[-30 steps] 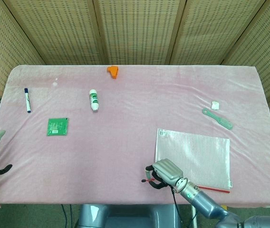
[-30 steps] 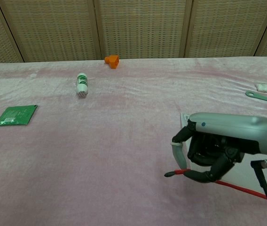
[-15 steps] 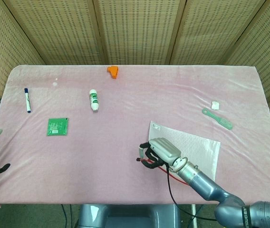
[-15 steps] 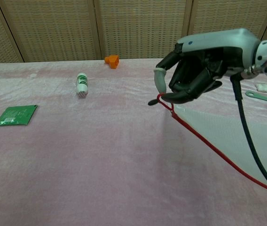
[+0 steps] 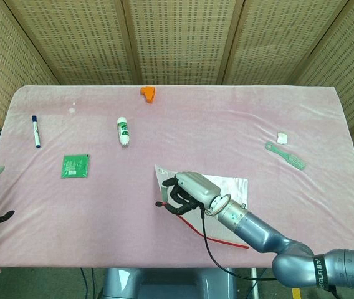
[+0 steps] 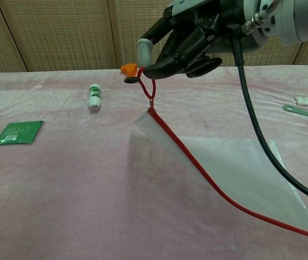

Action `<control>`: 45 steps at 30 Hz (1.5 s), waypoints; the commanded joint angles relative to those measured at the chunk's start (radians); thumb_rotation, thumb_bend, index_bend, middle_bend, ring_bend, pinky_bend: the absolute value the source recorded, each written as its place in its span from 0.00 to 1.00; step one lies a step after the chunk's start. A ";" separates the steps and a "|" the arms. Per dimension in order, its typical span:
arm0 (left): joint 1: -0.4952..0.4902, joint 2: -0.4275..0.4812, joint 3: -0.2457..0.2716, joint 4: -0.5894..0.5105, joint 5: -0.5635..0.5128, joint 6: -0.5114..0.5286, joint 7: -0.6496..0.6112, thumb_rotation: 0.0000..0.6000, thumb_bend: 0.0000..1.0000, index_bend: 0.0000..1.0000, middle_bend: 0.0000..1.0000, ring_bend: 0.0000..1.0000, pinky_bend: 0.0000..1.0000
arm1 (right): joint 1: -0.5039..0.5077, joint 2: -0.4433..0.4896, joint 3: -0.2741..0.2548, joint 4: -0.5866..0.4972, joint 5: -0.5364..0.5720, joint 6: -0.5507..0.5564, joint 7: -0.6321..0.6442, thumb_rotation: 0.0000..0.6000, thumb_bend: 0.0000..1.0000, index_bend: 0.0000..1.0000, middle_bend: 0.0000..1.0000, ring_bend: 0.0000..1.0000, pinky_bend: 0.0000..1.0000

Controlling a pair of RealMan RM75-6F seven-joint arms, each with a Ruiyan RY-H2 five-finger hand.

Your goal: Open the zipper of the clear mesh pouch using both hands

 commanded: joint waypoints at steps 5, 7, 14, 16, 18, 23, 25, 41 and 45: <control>-0.103 -0.074 -0.034 0.116 0.106 -0.044 -0.159 1.00 0.00 0.00 0.15 0.10 0.11 | 0.003 -0.005 0.017 0.052 -0.004 -0.054 0.090 1.00 1.00 0.83 0.98 0.94 1.00; -0.152 -0.099 -0.036 0.154 0.161 -0.066 -0.233 1.00 0.00 0.00 0.43 0.33 0.33 | 0.001 -0.006 0.023 0.066 -0.006 -0.066 0.116 1.00 1.00 0.83 0.98 0.94 1.00; -0.342 -0.257 -0.023 0.323 0.339 -0.122 -0.493 1.00 0.00 0.26 0.98 0.87 1.00 | -0.008 0.001 0.052 0.093 -0.009 -0.099 0.201 1.00 1.00 0.83 0.98 0.94 1.00; -0.380 -0.301 -0.022 0.350 0.352 -0.134 -0.543 1.00 0.00 0.27 1.00 0.89 1.00 | -0.008 0.007 0.054 0.098 -0.013 -0.107 0.210 1.00 1.00 0.83 0.98 0.94 1.00; -0.417 -0.344 -0.021 0.367 0.355 -0.154 -0.588 1.00 0.00 0.27 1.00 0.89 1.00 | -0.004 0.012 0.053 0.105 -0.014 -0.114 0.216 1.00 1.00 0.83 0.98 0.94 1.00; -0.507 -0.425 -0.041 0.359 0.340 -0.200 -0.690 1.00 0.00 0.30 1.00 0.89 1.00 | 0.010 0.016 0.048 0.130 -0.004 -0.127 0.229 1.00 1.00 0.83 0.98 0.94 1.00; -0.528 -0.441 -0.046 0.362 0.334 -0.209 -0.716 1.00 0.00 0.30 1.00 0.89 1.00 | 0.016 0.017 0.048 0.137 0.001 -0.130 0.231 1.00 1.00 0.83 0.98 0.94 1.00; -0.677 -0.500 -0.059 0.347 0.277 -0.307 -0.858 1.00 0.00 0.40 1.00 0.89 1.00 | 0.043 0.028 0.045 0.192 0.024 -0.152 0.265 1.00 1.00 0.83 0.98 0.94 1.00; -0.700 -0.512 -0.060 0.345 0.270 -0.316 -0.833 1.00 0.00 0.39 1.00 0.89 1.00 | 0.046 0.027 0.043 0.192 0.021 -0.153 0.269 1.00 1.00 0.83 0.98 0.94 1.00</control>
